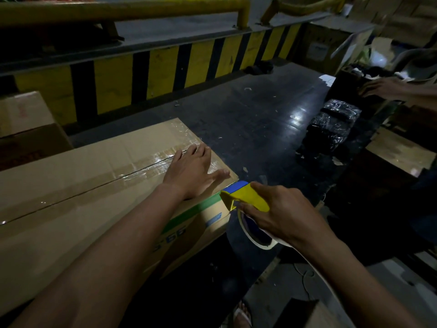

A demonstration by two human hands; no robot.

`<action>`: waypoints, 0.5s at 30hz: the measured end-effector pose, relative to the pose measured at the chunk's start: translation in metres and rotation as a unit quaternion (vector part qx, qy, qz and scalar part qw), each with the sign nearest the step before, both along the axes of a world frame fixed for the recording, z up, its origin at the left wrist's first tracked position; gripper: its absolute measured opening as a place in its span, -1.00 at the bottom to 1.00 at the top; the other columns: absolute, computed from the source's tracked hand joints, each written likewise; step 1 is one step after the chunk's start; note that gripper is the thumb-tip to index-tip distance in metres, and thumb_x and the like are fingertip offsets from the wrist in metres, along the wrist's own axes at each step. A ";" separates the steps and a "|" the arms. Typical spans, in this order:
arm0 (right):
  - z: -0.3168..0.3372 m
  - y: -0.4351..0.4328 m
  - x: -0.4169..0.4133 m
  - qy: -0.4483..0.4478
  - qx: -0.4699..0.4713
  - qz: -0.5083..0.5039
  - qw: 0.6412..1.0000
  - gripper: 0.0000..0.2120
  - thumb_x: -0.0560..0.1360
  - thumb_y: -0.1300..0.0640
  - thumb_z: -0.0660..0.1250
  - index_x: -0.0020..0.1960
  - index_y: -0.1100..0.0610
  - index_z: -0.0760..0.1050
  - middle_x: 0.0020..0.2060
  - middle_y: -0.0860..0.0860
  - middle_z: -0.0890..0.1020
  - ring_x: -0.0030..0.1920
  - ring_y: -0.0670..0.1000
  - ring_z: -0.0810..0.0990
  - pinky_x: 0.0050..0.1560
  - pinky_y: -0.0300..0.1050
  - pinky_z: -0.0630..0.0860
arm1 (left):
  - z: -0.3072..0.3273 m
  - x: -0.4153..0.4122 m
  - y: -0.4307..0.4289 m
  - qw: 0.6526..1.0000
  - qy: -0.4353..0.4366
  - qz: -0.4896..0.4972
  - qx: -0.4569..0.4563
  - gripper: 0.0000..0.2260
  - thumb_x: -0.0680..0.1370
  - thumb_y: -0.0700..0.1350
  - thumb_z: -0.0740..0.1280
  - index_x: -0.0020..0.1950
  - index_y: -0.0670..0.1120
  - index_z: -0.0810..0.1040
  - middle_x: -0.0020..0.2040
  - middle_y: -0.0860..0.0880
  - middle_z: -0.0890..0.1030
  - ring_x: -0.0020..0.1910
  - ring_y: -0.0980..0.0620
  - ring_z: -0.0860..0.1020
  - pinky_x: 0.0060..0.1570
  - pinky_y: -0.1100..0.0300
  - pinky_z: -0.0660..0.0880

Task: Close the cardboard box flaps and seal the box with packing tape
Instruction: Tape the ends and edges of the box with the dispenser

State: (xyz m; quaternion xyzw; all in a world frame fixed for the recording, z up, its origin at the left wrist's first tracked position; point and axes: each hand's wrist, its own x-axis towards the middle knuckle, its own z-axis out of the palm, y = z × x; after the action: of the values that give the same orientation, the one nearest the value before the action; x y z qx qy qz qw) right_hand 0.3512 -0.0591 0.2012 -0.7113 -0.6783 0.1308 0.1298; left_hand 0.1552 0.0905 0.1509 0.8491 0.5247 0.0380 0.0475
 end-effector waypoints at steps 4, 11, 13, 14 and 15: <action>-0.011 0.007 0.004 -0.012 -0.082 -0.001 0.997 -0.41 0.33 -0.52 0.23 0.06 -0.09 0.61 -0.21 -0.01 0.66 -0.19 0.04 0.61 -0.27 -0.06 0.50 | -0.004 0.000 0.004 1.000 0.003 -0.006 0.017 -0.06 0.46 0.54 -0.15 0.60 -0.12 0.17 0.62 -0.08 0.18 0.59 -0.09 0.11 0.51 -0.18 0.09; -0.008 0.002 0.012 0.046 -0.105 -0.016 0.993 -0.45 0.37 -0.44 0.32 0.19 -0.12 0.61 -0.10 -0.06 0.72 -0.14 -0.09 0.63 -0.09 -0.03 0.59 | -0.001 -0.002 -0.001 1.000 -0.003 -0.003 0.013 -0.12 0.52 0.49 -0.12 0.61 -0.12 0.12 0.63 -0.09 0.13 0.61 -0.08 0.07 0.53 -0.17 0.06; 0.009 0.003 0.011 0.024 -0.076 -0.011 0.997 -0.43 0.37 -0.43 0.33 0.24 -0.12 0.59 -0.03 -0.07 0.71 -0.10 -0.07 0.63 -0.09 -0.06 0.57 | 0.002 -0.002 -0.002 1.000 -0.022 -0.001 0.001 -0.20 0.57 0.41 -0.10 0.62 -0.13 0.11 0.63 -0.08 0.12 0.61 -0.06 0.05 0.54 -0.15 0.03; 0.019 0.003 0.009 0.022 -0.059 -0.012 0.998 -0.43 0.38 -0.42 0.34 0.25 -0.11 0.58 0.02 -0.08 0.71 -0.06 -0.06 0.63 -0.07 -0.05 0.56 | 0.005 -0.003 -0.002 0.999 -0.036 -0.002 -0.010 -0.25 0.61 0.35 -0.08 0.62 -0.13 0.10 0.64 -0.08 0.11 0.61 -0.05 0.04 0.55 -0.14 0.01; 0.028 0.003 0.007 0.030 -0.043 -0.012 0.999 -0.45 0.38 -0.40 0.35 0.23 -0.10 0.59 0.06 -0.08 0.70 -0.01 -0.04 0.63 -0.04 -0.04 0.56 | 0.007 -0.005 -0.003 0.998 -0.053 -0.002 -0.022 -0.31 0.64 0.29 -0.04 0.62 -0.14 0.10 0.64 -0.08 0.10 0.62 -0.04 0.02 0.56 -0.11 0.00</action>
State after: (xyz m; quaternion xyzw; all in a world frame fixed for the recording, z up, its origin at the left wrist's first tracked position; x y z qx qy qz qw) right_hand 0.3587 -0.0563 0.2292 -0.7203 -0.6590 0.1792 0.1214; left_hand 0.1500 0.0879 0.1580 0.8457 0.5204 0.0711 0.0942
